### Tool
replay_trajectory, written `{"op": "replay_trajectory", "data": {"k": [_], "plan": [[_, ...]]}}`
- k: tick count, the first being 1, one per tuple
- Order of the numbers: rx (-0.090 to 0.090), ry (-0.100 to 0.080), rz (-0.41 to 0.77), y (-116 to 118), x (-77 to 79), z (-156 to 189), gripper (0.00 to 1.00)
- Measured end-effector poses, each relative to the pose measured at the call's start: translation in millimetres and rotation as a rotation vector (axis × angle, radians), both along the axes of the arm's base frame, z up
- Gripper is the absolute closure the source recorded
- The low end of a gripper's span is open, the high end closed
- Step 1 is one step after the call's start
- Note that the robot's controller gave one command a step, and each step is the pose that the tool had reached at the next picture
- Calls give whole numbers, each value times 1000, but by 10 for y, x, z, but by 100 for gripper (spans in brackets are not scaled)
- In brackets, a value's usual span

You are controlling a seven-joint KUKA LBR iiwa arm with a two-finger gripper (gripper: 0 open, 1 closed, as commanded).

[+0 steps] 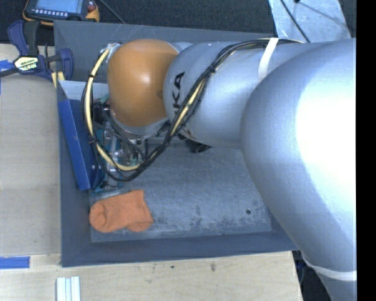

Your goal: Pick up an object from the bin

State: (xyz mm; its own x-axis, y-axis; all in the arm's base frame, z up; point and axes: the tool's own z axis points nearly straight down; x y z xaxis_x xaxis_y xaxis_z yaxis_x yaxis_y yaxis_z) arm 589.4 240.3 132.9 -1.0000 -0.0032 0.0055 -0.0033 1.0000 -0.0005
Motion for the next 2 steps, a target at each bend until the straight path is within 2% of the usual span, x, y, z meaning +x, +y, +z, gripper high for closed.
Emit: {"op": "replay_trajectory", "data": {"k": [1,2], "plan": [[2,-7,-3,-10,20,54,0],[1,-8,176,-16,36,-74,0]]}}
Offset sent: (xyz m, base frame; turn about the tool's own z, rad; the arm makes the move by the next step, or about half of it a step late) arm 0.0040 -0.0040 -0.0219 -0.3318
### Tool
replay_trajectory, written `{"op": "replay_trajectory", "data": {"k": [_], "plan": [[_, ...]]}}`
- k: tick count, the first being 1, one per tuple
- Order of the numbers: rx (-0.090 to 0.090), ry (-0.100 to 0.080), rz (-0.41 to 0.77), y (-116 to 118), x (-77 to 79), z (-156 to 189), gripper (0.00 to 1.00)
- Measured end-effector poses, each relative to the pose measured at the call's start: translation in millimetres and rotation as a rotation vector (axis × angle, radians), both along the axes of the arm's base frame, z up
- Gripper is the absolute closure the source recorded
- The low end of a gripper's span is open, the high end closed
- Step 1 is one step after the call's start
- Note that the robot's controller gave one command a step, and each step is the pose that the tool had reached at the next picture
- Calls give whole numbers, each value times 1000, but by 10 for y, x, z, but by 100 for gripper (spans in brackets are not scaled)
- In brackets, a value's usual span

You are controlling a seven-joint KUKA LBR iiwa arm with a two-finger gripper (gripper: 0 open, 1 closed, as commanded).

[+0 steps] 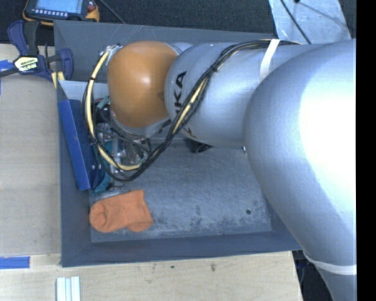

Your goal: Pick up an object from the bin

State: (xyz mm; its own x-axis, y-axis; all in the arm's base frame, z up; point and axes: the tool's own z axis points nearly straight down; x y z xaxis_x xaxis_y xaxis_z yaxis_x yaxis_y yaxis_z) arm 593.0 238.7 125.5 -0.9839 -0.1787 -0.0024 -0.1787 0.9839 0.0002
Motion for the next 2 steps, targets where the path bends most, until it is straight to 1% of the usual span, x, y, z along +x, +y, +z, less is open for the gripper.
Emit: {"op": "replay_trajectory", "data": {"k": [1,2], "plan": [[-1,5,86,-53,-163,331,0],[3,-4,-196,-111,-230,538,0]]}}
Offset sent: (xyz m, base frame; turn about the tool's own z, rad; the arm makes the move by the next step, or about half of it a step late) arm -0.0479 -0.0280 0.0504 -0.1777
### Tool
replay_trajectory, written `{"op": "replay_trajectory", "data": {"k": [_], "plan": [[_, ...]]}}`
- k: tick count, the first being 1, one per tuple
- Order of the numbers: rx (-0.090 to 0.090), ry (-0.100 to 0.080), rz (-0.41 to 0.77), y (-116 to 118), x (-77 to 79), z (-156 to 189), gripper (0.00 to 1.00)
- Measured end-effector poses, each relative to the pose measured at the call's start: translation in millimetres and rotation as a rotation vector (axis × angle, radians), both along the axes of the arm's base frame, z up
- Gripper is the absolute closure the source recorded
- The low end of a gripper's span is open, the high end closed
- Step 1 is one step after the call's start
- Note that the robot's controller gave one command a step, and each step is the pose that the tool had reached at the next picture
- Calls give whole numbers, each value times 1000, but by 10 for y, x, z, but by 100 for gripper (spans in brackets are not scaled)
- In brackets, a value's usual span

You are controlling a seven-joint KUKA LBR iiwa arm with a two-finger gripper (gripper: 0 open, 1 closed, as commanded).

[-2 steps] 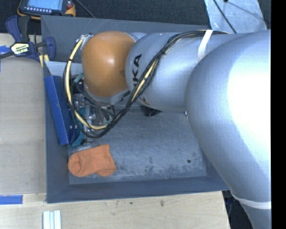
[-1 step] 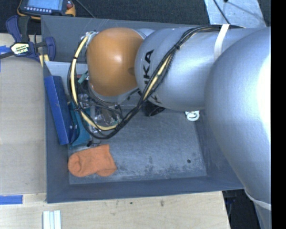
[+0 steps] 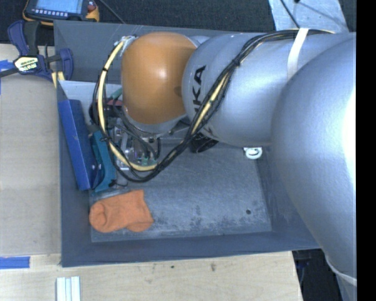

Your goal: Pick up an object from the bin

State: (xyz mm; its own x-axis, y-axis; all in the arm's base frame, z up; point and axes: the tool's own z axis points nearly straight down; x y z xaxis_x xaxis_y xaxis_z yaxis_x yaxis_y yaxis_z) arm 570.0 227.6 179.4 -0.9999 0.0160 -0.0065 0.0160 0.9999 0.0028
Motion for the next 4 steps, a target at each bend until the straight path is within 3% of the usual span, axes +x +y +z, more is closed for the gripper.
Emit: {"op": "replay_trajectory", "data": {"k": [1,2,3,4], "plan": [[-2,2,84,39,-241,-323,0],[-4,7,311,-81,-292,-343,0],[-2,3,79,-297,-197,-493,0],[-3,6,53,-368,-254,-669,0]]}}
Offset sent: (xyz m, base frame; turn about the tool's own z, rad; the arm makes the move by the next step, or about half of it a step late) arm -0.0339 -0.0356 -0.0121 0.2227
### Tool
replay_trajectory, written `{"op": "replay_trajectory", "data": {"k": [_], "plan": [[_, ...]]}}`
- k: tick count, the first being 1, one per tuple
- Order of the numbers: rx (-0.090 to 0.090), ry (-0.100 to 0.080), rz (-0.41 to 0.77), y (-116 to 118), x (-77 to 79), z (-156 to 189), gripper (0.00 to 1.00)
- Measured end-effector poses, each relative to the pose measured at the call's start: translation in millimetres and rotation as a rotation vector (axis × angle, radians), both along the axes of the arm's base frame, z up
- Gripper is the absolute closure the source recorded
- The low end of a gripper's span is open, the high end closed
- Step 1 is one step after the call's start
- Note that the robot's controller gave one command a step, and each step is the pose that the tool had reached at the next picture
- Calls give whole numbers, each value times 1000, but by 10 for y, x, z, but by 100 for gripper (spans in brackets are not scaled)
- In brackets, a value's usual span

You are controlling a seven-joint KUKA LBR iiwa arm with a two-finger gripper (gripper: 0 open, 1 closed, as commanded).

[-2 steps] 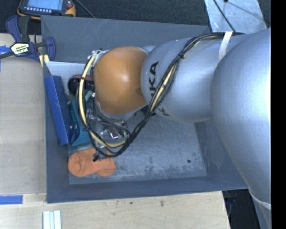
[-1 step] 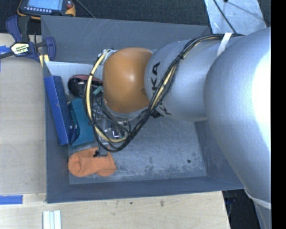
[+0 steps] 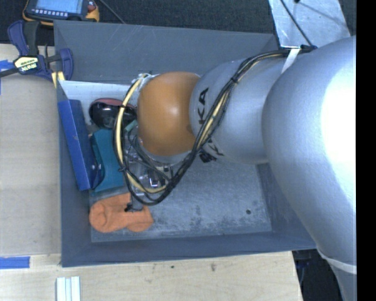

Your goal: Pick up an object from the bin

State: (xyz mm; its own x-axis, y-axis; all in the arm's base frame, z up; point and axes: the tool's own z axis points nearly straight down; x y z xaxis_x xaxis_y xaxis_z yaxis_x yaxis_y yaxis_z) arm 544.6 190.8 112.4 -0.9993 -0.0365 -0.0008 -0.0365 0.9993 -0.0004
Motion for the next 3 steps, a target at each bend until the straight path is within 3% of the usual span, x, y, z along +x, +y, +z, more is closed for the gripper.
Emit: {"op": "replay_trajectory", "data": {"k": [1,2,3], "plan": [[-2,-6,197,-70,9,-66,0],[2,0,-134,-69,-404,-416,100],[2,0,-134,-69,-404,-416,100]]}}
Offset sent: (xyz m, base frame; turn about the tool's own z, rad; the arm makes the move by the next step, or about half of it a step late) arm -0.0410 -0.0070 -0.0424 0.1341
